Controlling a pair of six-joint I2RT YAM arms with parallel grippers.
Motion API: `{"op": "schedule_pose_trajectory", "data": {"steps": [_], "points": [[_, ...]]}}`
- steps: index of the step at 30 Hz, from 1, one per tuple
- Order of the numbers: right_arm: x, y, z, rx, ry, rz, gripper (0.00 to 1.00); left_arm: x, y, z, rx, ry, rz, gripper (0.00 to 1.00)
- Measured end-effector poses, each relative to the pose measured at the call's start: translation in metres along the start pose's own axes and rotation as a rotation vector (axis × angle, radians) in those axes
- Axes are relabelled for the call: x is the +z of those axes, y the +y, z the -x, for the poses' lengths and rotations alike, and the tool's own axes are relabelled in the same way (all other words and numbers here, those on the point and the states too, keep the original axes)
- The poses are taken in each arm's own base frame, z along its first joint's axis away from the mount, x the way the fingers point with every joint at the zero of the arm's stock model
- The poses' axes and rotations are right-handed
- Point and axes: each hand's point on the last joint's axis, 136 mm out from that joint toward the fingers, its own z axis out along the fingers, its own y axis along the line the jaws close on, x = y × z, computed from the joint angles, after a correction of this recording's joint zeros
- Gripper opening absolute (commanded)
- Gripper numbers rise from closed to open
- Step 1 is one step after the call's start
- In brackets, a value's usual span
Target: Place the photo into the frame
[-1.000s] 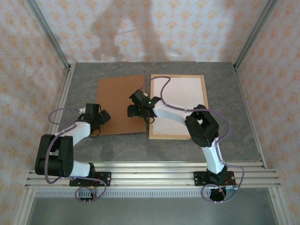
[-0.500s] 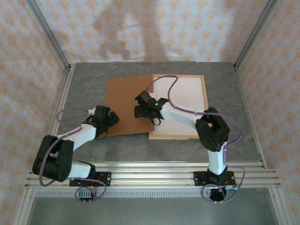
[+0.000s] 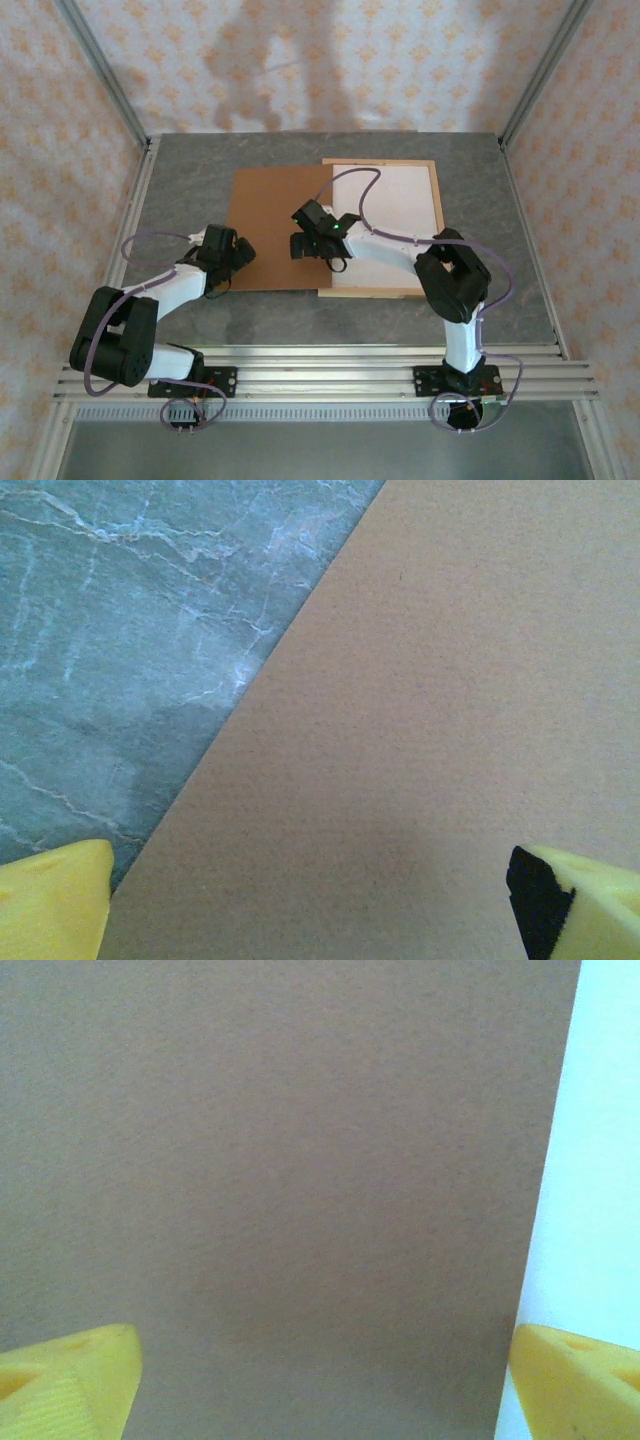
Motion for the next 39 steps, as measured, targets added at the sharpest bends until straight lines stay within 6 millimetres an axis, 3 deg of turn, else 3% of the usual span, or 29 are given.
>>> {"op": "schedule_pose_trajectory", "data": {"steps": [12, 19, 25, 29, 39], "points": [[-0.02, -0.04, 0.029, 0.027, -0.052, 0.024, 1.0, -0.002, -0.011, -0.01, 0.034, 0.063, -0.01, 0.99], [-0.016, -0.046, 0.048, 0.065, -0.062, 0.116, 0.94, -0.005, -0.019, -0.021, 0.071, 0.128, -0.027, 0.99], [0.009, -0.054, 0.05, 0.093, -0.025, 0.158, 0.89, -0.006, -0.018, -0.023, 0.081, 0.138, -0.019, 0.99], [0.026, -0.054, 0.042, 0.098, 0.013, 0.174, 0.85, -0.007, -0.017, -0.023, 0.091, 0.142, -0.015, 0.99], [0.025, -0.039, 0.05, 0.119, -0.008, 0.275, 0.77, -0.006, -0.015, -0.024, 0.1, 0.152, -0.004, 0.98]]}}
